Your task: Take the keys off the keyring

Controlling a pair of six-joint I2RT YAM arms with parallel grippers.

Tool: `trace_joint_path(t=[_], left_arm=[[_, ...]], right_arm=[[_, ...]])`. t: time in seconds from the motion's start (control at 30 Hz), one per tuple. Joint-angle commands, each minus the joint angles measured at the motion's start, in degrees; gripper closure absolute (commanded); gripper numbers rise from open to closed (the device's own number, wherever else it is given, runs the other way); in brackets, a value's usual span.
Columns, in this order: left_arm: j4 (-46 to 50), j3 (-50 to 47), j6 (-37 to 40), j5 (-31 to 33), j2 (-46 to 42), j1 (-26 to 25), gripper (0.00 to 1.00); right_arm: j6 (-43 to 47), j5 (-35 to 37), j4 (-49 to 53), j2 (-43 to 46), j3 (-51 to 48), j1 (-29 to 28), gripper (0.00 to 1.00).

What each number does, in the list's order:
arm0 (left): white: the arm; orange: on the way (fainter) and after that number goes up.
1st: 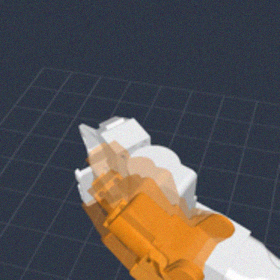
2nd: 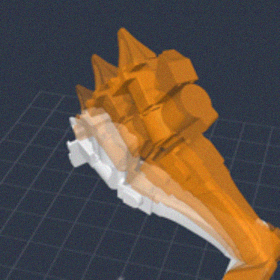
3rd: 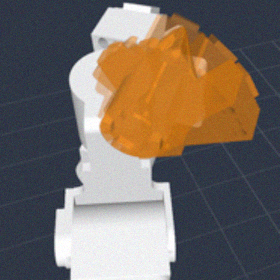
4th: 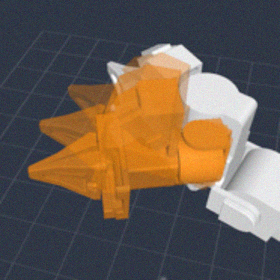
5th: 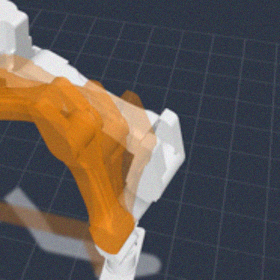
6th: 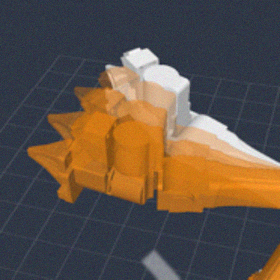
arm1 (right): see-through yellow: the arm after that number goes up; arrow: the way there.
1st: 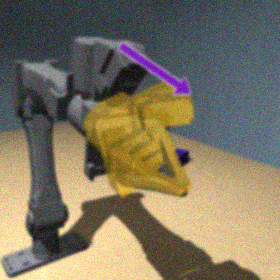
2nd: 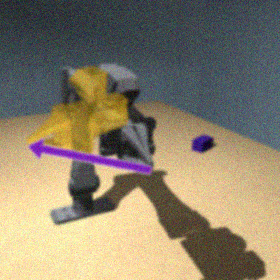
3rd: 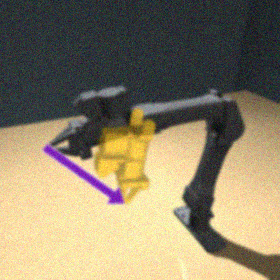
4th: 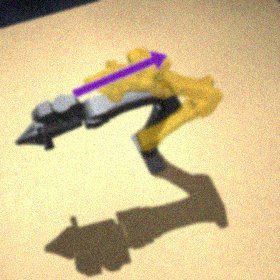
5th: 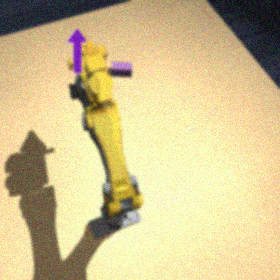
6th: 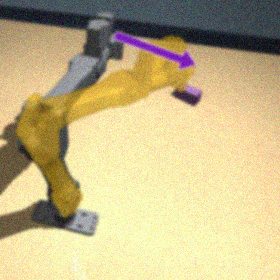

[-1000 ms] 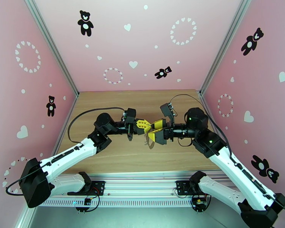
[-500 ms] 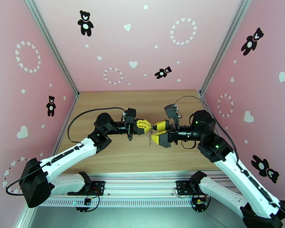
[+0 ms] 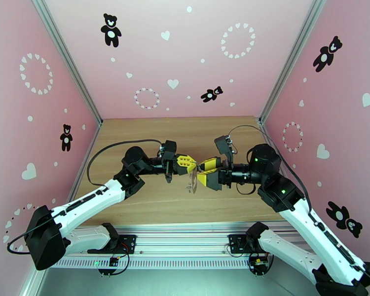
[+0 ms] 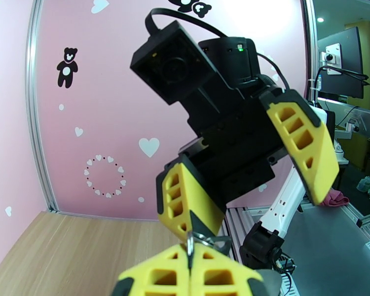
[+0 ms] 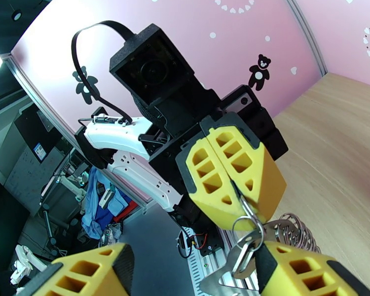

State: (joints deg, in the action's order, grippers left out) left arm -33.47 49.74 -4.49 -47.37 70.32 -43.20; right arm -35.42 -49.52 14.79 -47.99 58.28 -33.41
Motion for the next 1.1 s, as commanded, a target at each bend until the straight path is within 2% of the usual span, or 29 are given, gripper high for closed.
trace_joint_path(t=[0.0, 0.3, 0.6, 0.73, 1.07], left_arm=[[-1.06, 0.53, 0.51, 0.97, -1.42, 0.34, 1.00], [-1.09, 0.85, 1.10, 1.28, -1.06, 0.37, 1.00], [-0.29, 0.10, 1.92, 1.96, -2.07, 0.40, 1.00], [0.05, -0.05, 2.31, 2.28, -2.47, 0.40, 1.00], [-0.89, 0.42, 1.68, 1.83, -1.77, 0.40, 1.00]], right_arm=[[-0.97, 0.48, -3.94, -0.47, 0.61, -0.34, 0.31], [-2.77, -0.69, -6.74, -2.56, 0.78, -0.34, 0.32], [-2.28, 1.31, -3.54, -0.39, -0.26, -0.34, 0.45], [-2.47, 1.97, -2.94, 0.31, -0.56, -0.34, 0.45], [-2.99, 2.04, -3.67, -1.65, -0.37, -0.34, 0.54]])
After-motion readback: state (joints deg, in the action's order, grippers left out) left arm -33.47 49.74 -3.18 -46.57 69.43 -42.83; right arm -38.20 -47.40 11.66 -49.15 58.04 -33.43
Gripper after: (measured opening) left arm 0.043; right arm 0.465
